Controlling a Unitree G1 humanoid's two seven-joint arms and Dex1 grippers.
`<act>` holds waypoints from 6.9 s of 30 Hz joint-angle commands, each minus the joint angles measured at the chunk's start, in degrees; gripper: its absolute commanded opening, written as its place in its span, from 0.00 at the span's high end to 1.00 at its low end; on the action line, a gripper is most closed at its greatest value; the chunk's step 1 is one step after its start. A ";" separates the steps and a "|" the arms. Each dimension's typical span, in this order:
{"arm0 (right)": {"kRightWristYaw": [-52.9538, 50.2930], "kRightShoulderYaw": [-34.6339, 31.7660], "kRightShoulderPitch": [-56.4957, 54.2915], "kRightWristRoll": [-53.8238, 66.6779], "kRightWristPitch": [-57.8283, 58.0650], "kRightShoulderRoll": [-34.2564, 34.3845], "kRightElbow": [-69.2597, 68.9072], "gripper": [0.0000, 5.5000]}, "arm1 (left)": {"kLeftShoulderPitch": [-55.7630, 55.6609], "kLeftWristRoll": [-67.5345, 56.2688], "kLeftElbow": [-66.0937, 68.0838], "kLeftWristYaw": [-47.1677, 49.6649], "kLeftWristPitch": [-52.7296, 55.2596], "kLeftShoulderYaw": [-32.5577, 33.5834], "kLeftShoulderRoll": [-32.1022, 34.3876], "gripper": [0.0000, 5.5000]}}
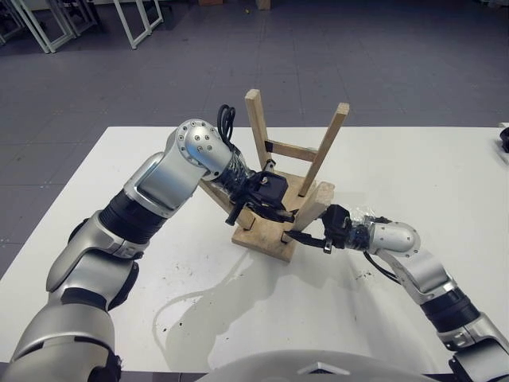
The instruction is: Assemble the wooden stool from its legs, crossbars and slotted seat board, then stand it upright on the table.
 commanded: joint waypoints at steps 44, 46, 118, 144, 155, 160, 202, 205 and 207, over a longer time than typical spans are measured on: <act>-0.67 12.80 -6.53 -14.61 29.97 -11.02 4.69 0.63 | -5.89 -6.07 -7.30 6.23 8.71 23.56 8.38 0.58; -0.48 14.76 -7.04 -16.71 30.73 -11.47 6.05 0.63 | -8.76 -6.54 -2.58 10.24 10.14 30.85 11.30 0.58; -1.09 -18.61 -16.34 27.58 46.96 -2.68 -28.76 0.41 | 41.51 -18.79 -14.71 44.50 -1.04 59.43 6.60 0.58; 19.05 -14.71 -22.65 20.39 39.53 -11.17 -2.16 0.40 | 25.06 -22.84 11.20 7.67 -2.53 37.25 10.27 0.32; 29.78 -8.21 -23.36 11.19 32.61 -4.93 15.35 0.55 | 23.47 -24.16 17.02 0.94 1.75 32.68 5.52 0.57; 31.52 -9.37 -22.43 11.14 32.63 -4.80 15.74 0.69 | 26.44 -25.70 13.12 -2.79 6.22 31.34 7.82 0.69; 28.23 -28.22 -14.73 18.42 59.76 -14.40 19.07 0.60 | 49.41 -27.29 3.11 6.05 13.12 46.46 7.75 0.43; 30.61 -24.45 -7.41 16.41 55.07 -19.14 6.18 0.60 | 54.89 -23.07 -2.66 5.35 7.01 44.39 9.43 0.34; 30.92 -22.90 -4.03 14.44 51.95 -21.84 -0.20 0.60 | 56.84 -21.65 -4.16 4.79 4.34 44.30 10.23 0.27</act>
